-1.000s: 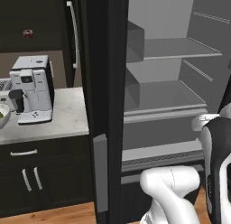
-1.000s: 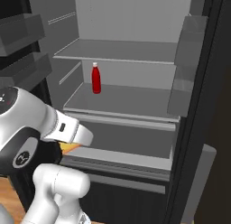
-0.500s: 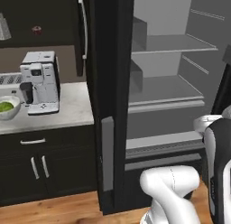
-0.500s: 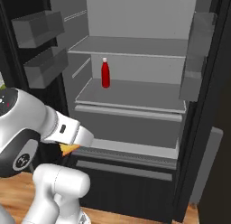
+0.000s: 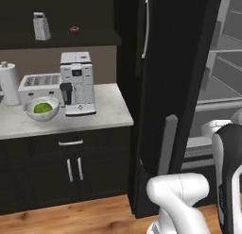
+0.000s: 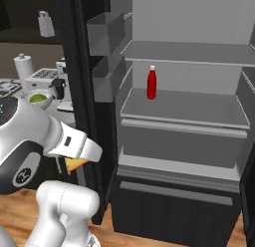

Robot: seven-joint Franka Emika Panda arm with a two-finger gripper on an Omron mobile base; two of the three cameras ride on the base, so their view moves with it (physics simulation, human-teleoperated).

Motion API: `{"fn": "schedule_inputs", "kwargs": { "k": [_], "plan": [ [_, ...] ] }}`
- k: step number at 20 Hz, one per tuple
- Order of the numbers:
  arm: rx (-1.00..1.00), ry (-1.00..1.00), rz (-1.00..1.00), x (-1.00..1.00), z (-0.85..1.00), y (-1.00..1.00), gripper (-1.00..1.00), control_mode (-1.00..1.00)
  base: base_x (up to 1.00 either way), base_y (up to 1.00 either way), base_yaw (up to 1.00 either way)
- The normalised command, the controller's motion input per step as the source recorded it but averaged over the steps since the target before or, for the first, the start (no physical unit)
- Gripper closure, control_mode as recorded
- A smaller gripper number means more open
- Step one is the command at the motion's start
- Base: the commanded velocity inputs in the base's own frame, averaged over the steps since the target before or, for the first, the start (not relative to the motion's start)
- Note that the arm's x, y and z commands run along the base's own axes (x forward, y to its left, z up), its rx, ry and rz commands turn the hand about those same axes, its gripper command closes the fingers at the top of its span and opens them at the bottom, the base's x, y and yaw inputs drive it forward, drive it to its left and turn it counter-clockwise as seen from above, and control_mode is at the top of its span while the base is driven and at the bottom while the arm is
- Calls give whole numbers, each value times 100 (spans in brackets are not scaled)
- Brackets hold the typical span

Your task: Pick the cheese from the fridge and the cheese grater from the cabinet and place them next to the salad bowl.

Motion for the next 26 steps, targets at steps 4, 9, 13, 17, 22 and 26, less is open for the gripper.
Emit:
{"fn": "schedule_inputs", "kwargs": {
  "k": [4,9,13,17,22,26],
  "plan": [
    [0,0,0,0,0,0,100,100,-34,61,0],
    [0,0,0,0,0,0,100,100,-6,91,0],
    [0,0,0,0,0,0,100,100,-5,89,0],
    [0,0,0,0,0,0,100,100,-1,84,0],
    [0,0,0,0,0,0,100,100,10,39,5],
    [0,0,0,0,0,0,100,100,43,20,18]
  ]
}}
